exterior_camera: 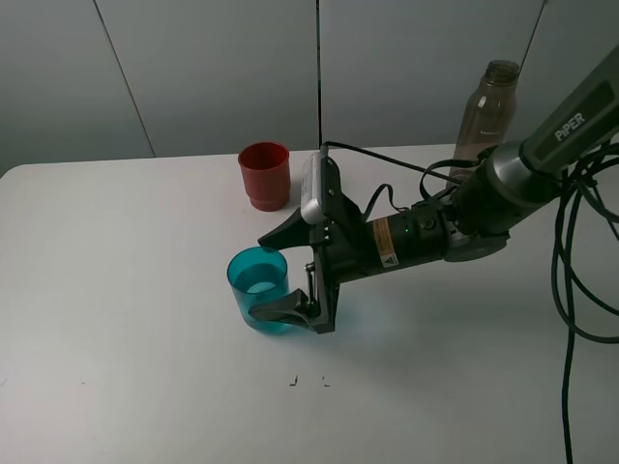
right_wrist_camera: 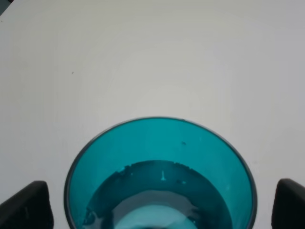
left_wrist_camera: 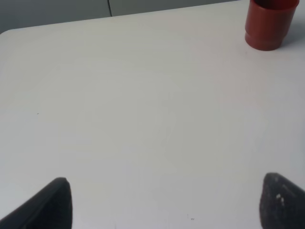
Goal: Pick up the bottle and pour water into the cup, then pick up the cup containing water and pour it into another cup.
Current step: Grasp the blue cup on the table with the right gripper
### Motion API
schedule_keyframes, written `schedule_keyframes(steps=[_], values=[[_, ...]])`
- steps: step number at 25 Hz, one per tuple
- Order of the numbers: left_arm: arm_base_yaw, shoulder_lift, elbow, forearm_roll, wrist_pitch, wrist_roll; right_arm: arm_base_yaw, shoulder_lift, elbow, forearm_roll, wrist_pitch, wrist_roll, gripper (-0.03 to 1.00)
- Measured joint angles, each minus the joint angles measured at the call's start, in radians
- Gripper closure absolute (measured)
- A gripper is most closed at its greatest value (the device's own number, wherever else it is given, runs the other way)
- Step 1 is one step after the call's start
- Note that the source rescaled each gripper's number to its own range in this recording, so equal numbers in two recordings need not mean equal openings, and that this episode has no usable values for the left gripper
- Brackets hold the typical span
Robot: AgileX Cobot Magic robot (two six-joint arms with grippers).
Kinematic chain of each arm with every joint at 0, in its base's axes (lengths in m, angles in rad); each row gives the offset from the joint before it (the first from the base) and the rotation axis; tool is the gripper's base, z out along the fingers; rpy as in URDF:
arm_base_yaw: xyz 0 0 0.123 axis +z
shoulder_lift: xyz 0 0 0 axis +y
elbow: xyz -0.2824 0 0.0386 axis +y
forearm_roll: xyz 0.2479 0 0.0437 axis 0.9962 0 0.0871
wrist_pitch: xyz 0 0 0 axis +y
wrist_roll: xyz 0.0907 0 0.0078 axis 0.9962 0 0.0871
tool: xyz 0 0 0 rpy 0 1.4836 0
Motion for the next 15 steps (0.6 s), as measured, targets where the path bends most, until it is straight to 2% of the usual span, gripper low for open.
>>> schedule_keyframes(steps=[15], values=[[0.0, 0.0, 0.0, 0.0, 0.0, 0.0, 0.026, 0.0, 0.0, 0.058, 0.02, 0.0, -0.03]])
